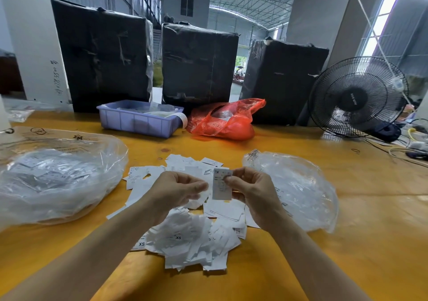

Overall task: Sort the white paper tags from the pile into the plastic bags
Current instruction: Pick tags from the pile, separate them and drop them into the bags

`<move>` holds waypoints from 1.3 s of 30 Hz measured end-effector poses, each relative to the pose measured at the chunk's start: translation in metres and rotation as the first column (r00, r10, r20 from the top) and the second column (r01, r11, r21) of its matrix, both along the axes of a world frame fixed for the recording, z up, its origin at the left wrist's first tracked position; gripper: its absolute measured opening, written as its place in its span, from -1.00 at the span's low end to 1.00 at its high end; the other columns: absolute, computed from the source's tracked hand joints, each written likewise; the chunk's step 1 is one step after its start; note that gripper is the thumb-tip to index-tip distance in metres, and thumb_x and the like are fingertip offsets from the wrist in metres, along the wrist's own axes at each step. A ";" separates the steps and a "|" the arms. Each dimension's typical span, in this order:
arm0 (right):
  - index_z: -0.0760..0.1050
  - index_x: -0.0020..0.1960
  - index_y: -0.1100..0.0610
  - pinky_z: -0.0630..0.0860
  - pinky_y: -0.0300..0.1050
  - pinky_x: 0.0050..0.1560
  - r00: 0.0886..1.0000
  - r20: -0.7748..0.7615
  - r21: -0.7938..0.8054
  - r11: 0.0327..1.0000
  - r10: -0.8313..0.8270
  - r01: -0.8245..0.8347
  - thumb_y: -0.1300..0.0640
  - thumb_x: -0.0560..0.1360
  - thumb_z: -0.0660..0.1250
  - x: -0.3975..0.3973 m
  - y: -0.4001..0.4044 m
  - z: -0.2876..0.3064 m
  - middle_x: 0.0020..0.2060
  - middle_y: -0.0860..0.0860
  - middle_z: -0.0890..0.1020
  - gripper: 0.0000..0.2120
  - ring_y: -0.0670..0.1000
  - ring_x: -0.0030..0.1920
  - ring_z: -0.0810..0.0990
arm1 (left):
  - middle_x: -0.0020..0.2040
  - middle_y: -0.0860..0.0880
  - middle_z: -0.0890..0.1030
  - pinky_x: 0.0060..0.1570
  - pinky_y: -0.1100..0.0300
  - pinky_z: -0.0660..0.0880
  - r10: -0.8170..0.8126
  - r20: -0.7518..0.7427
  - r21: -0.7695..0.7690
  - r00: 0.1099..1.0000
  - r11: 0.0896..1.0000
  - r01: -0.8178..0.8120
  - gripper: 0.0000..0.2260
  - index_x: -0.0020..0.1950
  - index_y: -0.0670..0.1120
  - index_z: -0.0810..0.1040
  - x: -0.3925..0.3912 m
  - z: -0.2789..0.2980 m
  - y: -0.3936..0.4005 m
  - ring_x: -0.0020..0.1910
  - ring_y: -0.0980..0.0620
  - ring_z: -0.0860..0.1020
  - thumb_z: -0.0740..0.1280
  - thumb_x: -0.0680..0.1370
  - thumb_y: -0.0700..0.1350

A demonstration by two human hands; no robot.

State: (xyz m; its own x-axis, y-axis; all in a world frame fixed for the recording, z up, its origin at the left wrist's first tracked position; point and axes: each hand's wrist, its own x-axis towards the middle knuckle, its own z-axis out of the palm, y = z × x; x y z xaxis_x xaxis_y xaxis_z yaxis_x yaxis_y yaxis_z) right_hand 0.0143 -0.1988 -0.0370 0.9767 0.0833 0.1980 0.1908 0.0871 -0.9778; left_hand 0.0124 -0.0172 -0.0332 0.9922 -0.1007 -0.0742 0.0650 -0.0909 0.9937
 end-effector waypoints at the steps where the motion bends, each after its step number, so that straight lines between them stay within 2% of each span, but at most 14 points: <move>1: 0.57 -0.18 0.19 0.59 -0.12 -0.15 0.999 0.052 -0.046 0.999 -0.017 0.019 0.35 0.47 0.34 -0.001 0.001 0.000 -0.25 0.08 0.65 -0.88 -0.02 -0.21 0.62 | -0.32 -0.02 0.65 -0.35 0.29 0.42 -0.009 0.001 0.003 1.000 1.000 0.009 -0.92 -0.18 -0.15 0.67 0.000 0.000 0.000 -0.33 0.10 0.55 0.49 0.39 -0.16; 3: 0.60 -0.14 0.11 0.56 -0.18 -0.17 0.987 0.159 -0.157 0.986 -0.033 0.058 0.30 0.50 0.34 -0.002 0.002 0.001 -0.22 0.06 0.65 -0.87 -0.07 -0.21 0.60 | -0.33 -0.02 0.65 -0.41 0.33 0.45 -0.032 0.005 0.005 0.999 0.999 0.032 -0.92 -0.16 -0.17 0.68 -0.001 0.000 -0.001 -0.36 0.11 0.55 0.48 0.40 -0.18; 6: 0.59 -0.13 0.01 0.54 -0.29 -0.17 0.960 0.277 -0.292 0.950 -0.029 0.113 0.25 0.52 0.32 -0.005 0.004 0.001 -0.20 -0.03 0.63 -0.83 -0.16 -0.19 0.60 | -0.23 -0.08 0.68 -0.34 0.30 0.49 -0.064 -0.001 0.006 0.998 0.998 0.064 -0.88 -0.11 -0.19 0.68 -0.001 -0.001 -0.002 -0.32 0.08 0.57 0.47 0.40 -0.17; 9: 0.60 -0.06 0.11 0.54 -0.31 -0.13 0.940 0.338 -0.347 0.921 -0.053 0.177 0.25 0.52 0.32 -0.004 0.003 0.000 -0.17 -0.06 0.62 -0.89 -0.15 -0.13 0.61 | -0.21 -0.09 0.69 -0.38 0.31 0.49 -0.075 -0.010 -0.008 0.997 0.997 0.075 -0.86 -0.08 -0.20 0.67 0.000 -0.002 -0.001 -0.35 0.09 0.57 0.47 0.40 -0.18; 15: 0.62 0.02 0.23 0.58 -0.21 -0.04 0.912 0.407 -0.398 0.888 -0.054 0.231 0.26 0.52 0.33 -0.004 0.002 0.001 -0.10 0.02 0.63 -0.87 -0.07 -0.05 0.60 | -0.18 -0.13 0.70 -0.48 0.36 0.43 -0.121 -0.022 -0.020 0.992 0.992 0.121 -0.86 -0.09 -0.23 0.67 -0.001 -0.002 -0.001 -0.40 0.11 0.58 0.46 0.40 -0.18; 20: 0.62 0.00 0.26 0.58 -0.08 -0.05 0.870 0.489 -0.430 0.849 -0.065 0.306 0.27 0.51 0.34 -0.005 0.004 0.000 -0.11 0.08 0.63 -0.88 -0.02 -0.06 0.61 | -0.15 -0.03 0.71 -0.37 0.34 0.42 -0.191 -0.015 0.072 0.981 0.979 0.192 -0.87 -0.12 -0.10 0.69 -0.003 -0.002 -0.002 -0.31 0.13 0.60 0.46 0.41 -0.07; 26: 0.63 -0.02 0.25 0.58 -0.02 -0.05 0.864 0.499 -0.430 0.846 -0.067 0.314 0.27 0.50 0.35 -0.005 0.006 -0.001 -0.13 0.06 0.63 -0.89 0.00 -0.07 0.60 | -0.15 -0.04 0.71 -0.42 0.36 0.40 -0.191 -0.018 0.079 0.981 0.978 0.192 -0.86 -0.10 -0.14 0.69 -0.003 -0.001 -0.002 -0.34 0.13 0.59 0.46 0.43 -0.09; 31: 0.63 -0.03 0.21 0.55 -0.17 -0.17 0.882 0.459 -0.365 0.883 -0.105 0.295 0.28 0.50 0.35 -0.004 0.003 0.001 -0.16 -0.03 0.62 -0.90 -0.08 -0.13 0.60 | -0.17 -0.08 0.71 -0.45 0.37 0.40 -0.168 -0.028 0.038 0.985 0.985 0.169 -0.90 -0.10 -0.15 0.68 -0.004 0.000 -0.001 -0.38 0.11 0.58 0.45 0.43 -0.15; 35: 0.63 0.00 0.25 0.59 0.00 -0.12 0.866 0.496 -0.450 0.835 -0.060 0.316 0.26 0.50 0.35 -0.005 0.003 0.001 -0.13 0.06 0.63 -0.87 0.01 -0.09 0.60 | -0.16 -0.08 0.71 -0.42 0.36 0.41 -0.183 -0.038 0.017 0.982 0.983 0.184 -0.89 -0.09 -0.13 0.68 -0.004 0.001 -0.001 -0.36 0.10 0.58 0.46 0.42 -0.15; 39: 0.63 0.01 0.24 0.59 0.01 -0.12 0.856 0.514 -0.458 0.827 -0.052 0.325 0.27 0.50 0.35 -0.006 0.004 0.001 -0.13 0.06 0.62 -0.87 0.00 -0.10 0.59 | -0.16 -0.07 0.71 -0.41 0.35 0.41 -0.191 -0.046 0.038 0.980 0.980 0.193 -0.88 -0.09 -0.12 0.69 -0.004 0.001 -0.002 -0.36 0.12 0.58 0.47 0.41 -0.12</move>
